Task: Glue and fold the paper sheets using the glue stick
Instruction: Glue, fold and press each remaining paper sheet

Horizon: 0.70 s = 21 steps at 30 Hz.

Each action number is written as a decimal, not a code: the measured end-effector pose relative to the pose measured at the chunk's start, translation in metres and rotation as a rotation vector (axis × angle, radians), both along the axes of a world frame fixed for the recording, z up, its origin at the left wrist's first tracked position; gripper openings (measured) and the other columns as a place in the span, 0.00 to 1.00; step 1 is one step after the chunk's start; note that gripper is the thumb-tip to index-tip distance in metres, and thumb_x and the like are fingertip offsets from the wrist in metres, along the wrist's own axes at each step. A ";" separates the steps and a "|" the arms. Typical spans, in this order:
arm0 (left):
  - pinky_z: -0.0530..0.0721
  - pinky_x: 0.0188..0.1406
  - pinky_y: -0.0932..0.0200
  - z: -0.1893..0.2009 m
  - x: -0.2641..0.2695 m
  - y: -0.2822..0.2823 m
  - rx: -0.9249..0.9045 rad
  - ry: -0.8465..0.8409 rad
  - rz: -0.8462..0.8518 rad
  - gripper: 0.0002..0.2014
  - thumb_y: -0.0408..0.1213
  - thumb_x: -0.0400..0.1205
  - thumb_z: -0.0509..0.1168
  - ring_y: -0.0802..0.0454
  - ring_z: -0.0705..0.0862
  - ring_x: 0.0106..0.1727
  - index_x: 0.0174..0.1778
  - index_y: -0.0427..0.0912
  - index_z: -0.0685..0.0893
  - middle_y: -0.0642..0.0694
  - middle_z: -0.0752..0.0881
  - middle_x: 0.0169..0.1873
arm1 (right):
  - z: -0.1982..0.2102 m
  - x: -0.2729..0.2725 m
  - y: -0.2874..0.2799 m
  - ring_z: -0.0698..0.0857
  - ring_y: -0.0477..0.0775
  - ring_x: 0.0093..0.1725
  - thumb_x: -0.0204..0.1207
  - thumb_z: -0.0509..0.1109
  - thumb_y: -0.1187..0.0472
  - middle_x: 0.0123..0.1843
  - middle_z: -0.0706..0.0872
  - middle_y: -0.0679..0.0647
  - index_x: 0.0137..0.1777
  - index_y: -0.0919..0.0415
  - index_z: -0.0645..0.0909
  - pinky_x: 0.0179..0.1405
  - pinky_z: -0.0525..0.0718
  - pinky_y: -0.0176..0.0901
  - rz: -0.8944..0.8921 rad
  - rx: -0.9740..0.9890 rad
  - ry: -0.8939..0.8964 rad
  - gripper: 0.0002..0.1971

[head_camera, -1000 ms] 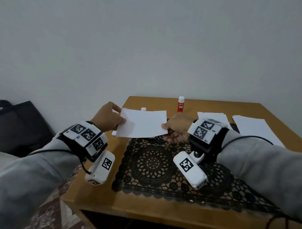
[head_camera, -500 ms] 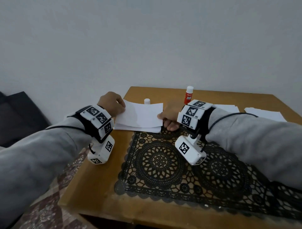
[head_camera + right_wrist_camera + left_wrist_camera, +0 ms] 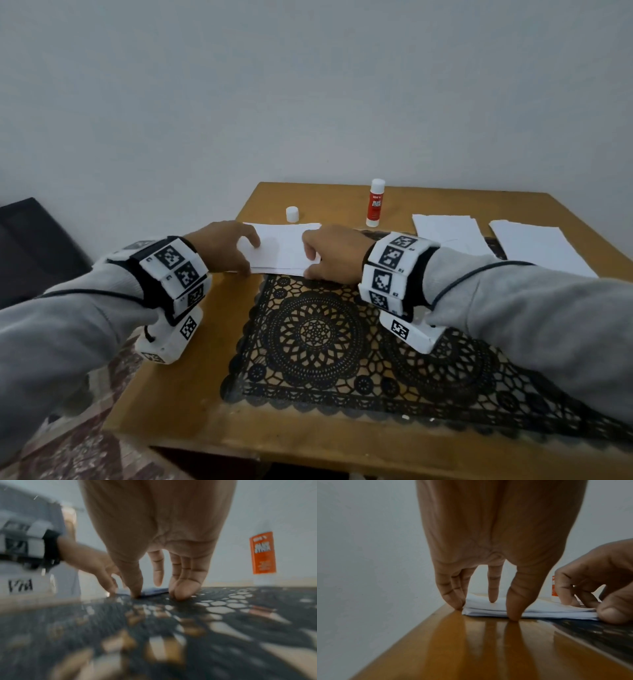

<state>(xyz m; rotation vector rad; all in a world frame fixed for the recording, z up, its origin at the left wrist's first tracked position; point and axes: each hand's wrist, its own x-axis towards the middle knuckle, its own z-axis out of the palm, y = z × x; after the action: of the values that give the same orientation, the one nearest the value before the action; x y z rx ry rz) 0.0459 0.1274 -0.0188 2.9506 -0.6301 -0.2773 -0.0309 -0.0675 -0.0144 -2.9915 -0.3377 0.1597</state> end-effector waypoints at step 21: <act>0.74 0.64 0.52 0.034 -0.069 -0.124 -0.128 -0.185 -0.404 0.16 0.39 0.83 0.62 0.46 0.77 0.64 0.66 0.47 0.78 0.45 0.82 0.63 | 0.011 -0.091 -0.154 0.81 0.56 0.42 0.78 0.64 0.58 0.37 0.83 0.52 0.37 0.58 0.76 0.37 0.77 0.46 -0.326 -0.006 -0.228 0.09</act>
<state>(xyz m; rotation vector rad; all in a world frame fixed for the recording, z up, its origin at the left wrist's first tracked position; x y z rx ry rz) -0.0235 0.0035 0.0152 2.7227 -1.2209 0.0061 -0.1217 -0.2212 -0.0035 -3.0211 0.1331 -0.2127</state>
